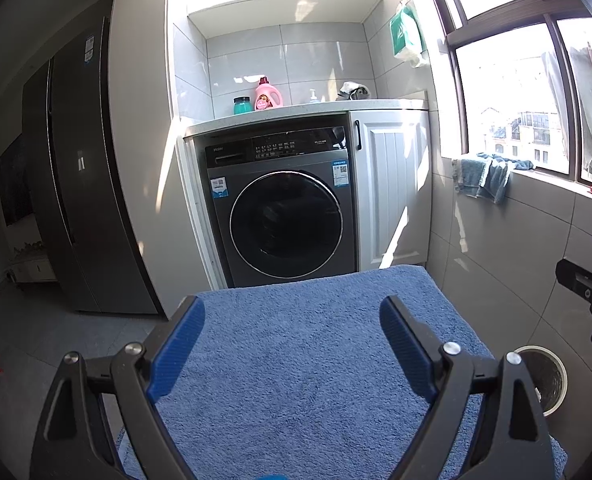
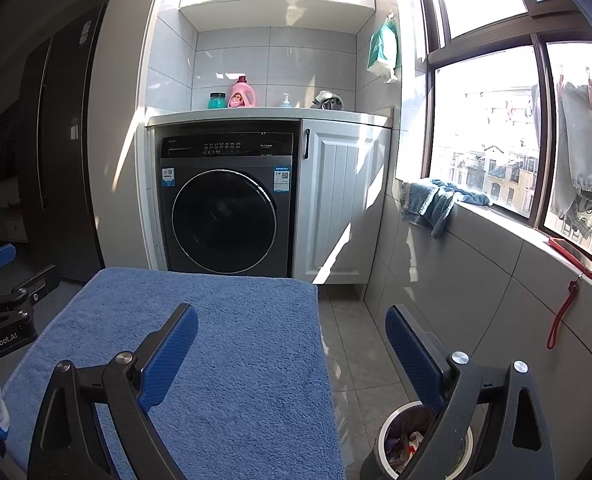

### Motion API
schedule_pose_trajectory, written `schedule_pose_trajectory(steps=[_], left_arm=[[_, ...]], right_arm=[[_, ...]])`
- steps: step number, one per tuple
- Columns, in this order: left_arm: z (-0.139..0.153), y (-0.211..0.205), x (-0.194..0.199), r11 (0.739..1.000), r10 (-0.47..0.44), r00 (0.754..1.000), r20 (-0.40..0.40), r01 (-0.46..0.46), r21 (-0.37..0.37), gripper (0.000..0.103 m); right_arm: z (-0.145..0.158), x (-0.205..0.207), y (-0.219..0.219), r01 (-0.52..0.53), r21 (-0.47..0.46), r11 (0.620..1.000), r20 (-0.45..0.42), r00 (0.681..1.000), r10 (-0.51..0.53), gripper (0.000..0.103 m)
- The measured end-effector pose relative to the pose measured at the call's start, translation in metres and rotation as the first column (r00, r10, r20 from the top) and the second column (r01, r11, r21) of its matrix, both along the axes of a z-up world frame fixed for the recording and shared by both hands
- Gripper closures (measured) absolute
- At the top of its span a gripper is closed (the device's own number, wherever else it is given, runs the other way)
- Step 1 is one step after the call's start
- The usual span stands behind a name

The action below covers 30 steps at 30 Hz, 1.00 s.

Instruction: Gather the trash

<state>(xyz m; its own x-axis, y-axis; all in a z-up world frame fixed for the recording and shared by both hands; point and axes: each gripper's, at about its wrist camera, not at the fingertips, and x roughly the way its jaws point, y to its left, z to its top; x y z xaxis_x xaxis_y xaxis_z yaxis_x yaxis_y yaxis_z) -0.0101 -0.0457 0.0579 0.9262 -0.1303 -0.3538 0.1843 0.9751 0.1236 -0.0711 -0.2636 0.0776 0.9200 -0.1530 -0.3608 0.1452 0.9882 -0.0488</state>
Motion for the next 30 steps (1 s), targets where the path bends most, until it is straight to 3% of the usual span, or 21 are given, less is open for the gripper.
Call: schedule_pose_trajectory(steps=[30], left_arm=[[-0.010,0.015,0.010,0.999,0.011,1.000,-0.019,-0.011,-0.033,0.014]], right_arm=[[-0.007,0.010,0.011,-0.028,-0.028,0.999,-0.025,0.999,0.027,0.008]])
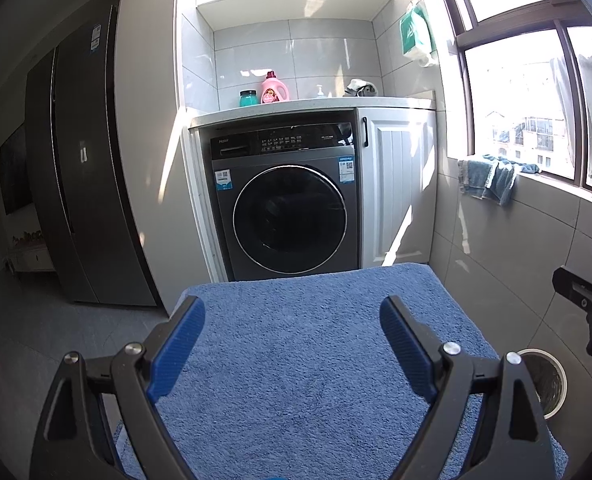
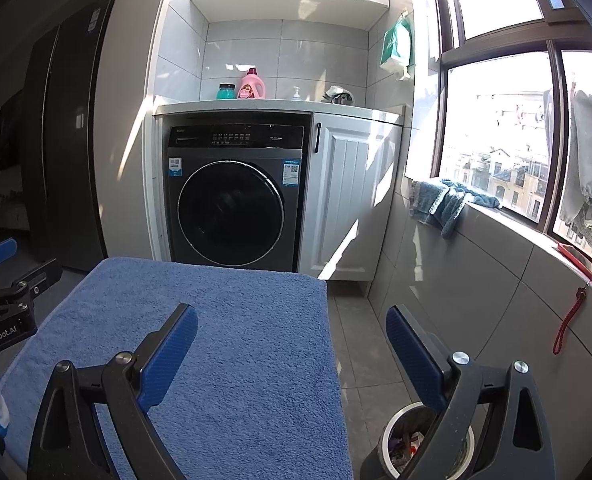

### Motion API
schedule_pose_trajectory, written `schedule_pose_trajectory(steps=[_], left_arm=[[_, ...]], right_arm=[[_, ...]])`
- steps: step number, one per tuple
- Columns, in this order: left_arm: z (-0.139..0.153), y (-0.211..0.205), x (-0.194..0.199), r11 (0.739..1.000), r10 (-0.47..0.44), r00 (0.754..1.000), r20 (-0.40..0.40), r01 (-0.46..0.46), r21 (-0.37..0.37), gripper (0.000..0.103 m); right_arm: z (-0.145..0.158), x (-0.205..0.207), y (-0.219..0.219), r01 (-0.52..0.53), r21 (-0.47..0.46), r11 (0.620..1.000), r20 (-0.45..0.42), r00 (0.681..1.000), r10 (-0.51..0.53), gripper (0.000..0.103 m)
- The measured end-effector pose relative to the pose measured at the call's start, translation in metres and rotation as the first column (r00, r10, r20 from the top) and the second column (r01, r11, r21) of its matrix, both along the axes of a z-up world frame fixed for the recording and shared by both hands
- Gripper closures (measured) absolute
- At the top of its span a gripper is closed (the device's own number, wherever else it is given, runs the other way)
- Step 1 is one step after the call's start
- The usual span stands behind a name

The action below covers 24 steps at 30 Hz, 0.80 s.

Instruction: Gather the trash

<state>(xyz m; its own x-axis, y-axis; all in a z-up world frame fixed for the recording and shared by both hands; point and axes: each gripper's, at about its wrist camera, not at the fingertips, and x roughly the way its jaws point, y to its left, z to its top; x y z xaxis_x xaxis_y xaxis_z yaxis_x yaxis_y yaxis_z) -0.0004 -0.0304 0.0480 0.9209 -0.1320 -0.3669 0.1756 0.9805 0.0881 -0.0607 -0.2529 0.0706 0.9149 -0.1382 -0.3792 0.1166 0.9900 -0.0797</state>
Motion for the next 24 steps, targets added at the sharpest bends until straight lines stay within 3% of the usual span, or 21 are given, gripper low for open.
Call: schedule_pose_trajectory(steps=[24], left_arm=[[0.0010,-0.0046,-0.0007,1.000,-0.003,1.000,0.012,0.003,0.004,0.014]], right_arm=[[0.0018,-0.0017,-0.0080,0.006,0.010,1.000,0.007,1.000,-0.006,0.007]])
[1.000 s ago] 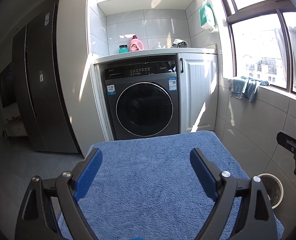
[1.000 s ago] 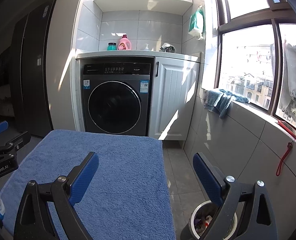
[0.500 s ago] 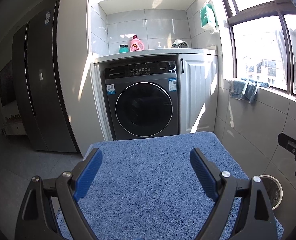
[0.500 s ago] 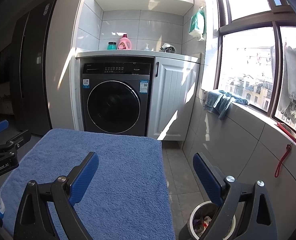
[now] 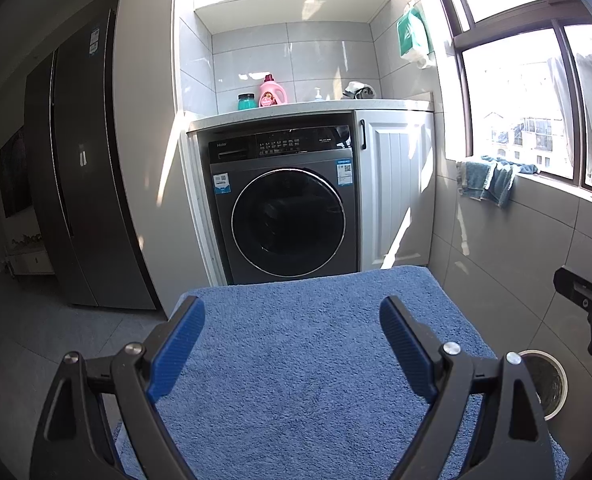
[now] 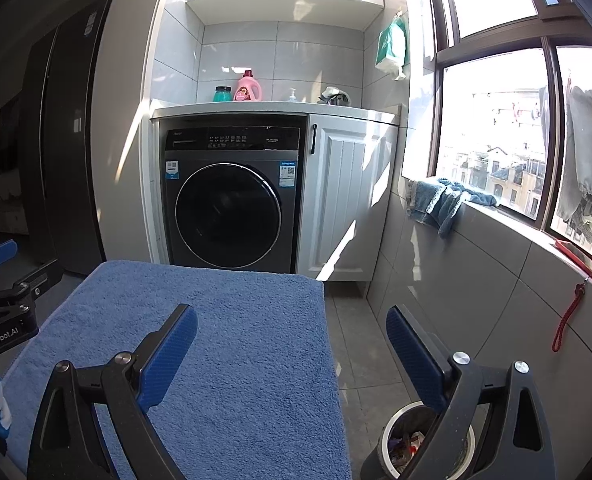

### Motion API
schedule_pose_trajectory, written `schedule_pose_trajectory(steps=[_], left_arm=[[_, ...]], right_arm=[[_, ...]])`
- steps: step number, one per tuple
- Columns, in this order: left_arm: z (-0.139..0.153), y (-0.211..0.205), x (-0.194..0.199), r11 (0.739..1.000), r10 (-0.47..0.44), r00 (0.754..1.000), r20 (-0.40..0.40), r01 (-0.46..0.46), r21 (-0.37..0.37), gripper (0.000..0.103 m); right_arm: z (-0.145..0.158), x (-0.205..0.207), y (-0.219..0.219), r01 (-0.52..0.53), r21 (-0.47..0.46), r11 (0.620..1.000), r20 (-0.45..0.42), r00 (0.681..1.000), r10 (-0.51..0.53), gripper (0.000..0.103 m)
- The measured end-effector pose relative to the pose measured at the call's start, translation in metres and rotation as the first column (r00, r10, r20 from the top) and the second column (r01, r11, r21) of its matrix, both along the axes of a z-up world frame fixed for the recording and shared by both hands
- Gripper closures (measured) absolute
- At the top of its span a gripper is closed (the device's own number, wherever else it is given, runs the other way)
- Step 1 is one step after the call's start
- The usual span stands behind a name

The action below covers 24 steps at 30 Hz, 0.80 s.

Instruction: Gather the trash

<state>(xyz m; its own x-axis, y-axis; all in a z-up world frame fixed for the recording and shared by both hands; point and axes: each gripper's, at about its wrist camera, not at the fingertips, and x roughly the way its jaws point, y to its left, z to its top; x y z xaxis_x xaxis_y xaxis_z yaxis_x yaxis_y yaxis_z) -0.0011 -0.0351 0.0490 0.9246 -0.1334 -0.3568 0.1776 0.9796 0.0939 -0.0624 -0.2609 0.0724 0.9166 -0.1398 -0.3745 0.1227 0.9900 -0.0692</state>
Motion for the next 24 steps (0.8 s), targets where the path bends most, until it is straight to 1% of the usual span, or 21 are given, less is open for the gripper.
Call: schedule_pose_trajectory(steps=[10,16,20,24], left_arm=[[0.001,-0.004,-0.003,1.000,-0.008,1.000,0.004,0.008,0.009,0.014],[0.002,-0.003,-0.007,1.000,-0.019,1.000,0.015,0.019,0.001,0.014],[0.003,0.000,-0.010,0.999,-0.031,0.999,0.009,0.031,-0.012,0.014],[0.005,0.004,-0.013,0.999,-0.023,1.000,0.014,0.023,-0.023,0.014]], right_arm=[[-0.001,-0.002,-0.003,0.004,0.007,1.000,0.004,1.000,-0.004,0.007],[-0.002,-0.003,-0.002,-0.001,0.008,1.000,0.002,1.000,0.001,0.007],[-0.004,-0.004,0.001,-0.006,0.006,1.000,0.000,1.000,0.006,0.005],[-0.005,-0.007,0.005,-0.013,0.007,1.000,0.001,1.000,0.013,0.005]])
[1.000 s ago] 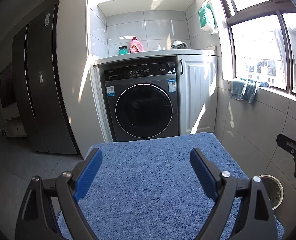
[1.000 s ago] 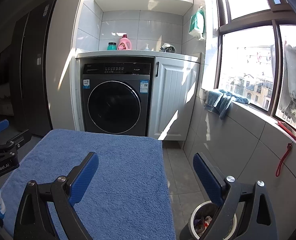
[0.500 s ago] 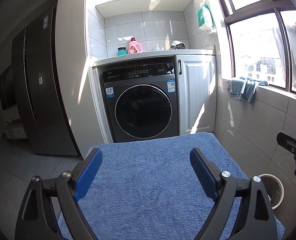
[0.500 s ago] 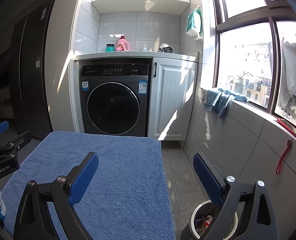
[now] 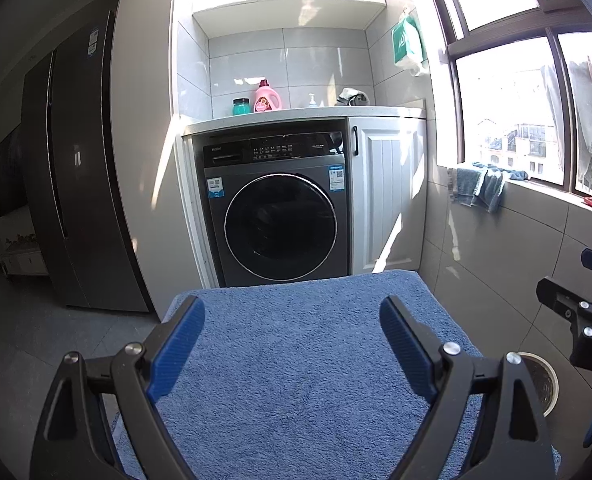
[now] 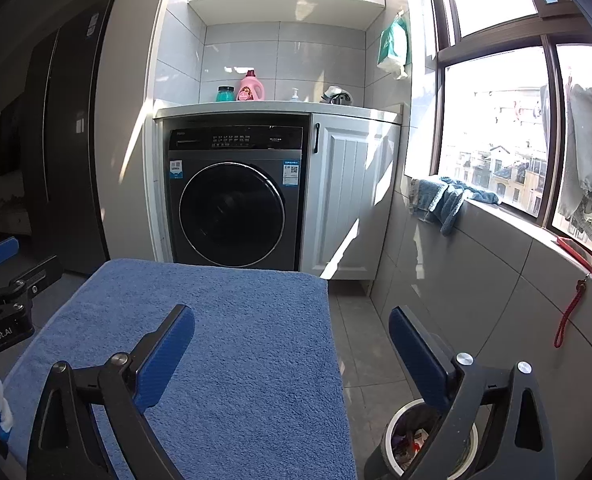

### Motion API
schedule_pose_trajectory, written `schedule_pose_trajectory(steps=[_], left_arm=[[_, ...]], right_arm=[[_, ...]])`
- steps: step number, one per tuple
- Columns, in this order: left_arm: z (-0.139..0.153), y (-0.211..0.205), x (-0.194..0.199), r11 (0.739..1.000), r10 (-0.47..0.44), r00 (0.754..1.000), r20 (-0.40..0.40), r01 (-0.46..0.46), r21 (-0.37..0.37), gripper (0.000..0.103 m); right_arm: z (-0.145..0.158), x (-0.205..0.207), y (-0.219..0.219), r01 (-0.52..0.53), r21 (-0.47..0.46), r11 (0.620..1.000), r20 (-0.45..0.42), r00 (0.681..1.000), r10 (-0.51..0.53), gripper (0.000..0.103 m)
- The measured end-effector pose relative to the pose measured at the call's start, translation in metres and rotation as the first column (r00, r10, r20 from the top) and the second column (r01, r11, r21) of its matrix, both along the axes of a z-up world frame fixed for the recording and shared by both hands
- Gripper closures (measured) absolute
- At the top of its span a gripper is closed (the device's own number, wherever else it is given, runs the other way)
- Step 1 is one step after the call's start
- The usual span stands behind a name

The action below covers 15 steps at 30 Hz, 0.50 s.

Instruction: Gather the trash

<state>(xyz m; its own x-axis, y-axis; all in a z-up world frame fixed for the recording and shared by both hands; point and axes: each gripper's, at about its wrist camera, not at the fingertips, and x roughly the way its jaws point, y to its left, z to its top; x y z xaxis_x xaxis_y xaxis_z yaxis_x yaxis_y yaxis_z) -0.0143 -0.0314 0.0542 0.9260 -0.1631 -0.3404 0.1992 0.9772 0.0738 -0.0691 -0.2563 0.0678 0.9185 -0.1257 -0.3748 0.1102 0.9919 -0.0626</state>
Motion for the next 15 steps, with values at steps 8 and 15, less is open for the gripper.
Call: schedule_pose_trajectory(steps=[8,15], left_arm=[[0.002,0.005,-0.008,1.000,0.030,0.999,-0.014,-0.030,0.001,0.014],[0.007,0.010,-0.021,0.999,0.046,0.999,-0.004,-0.046,-0.014,0.014]], right_arm=[[0.003,-0.007,0.008,-0.022,0.005,1.000,0.012,1.000,0.022,0.005],[0.008,-0.021,0.012,-0.025,0.009,1.000,0.033,0.999,0.025,0.004]])
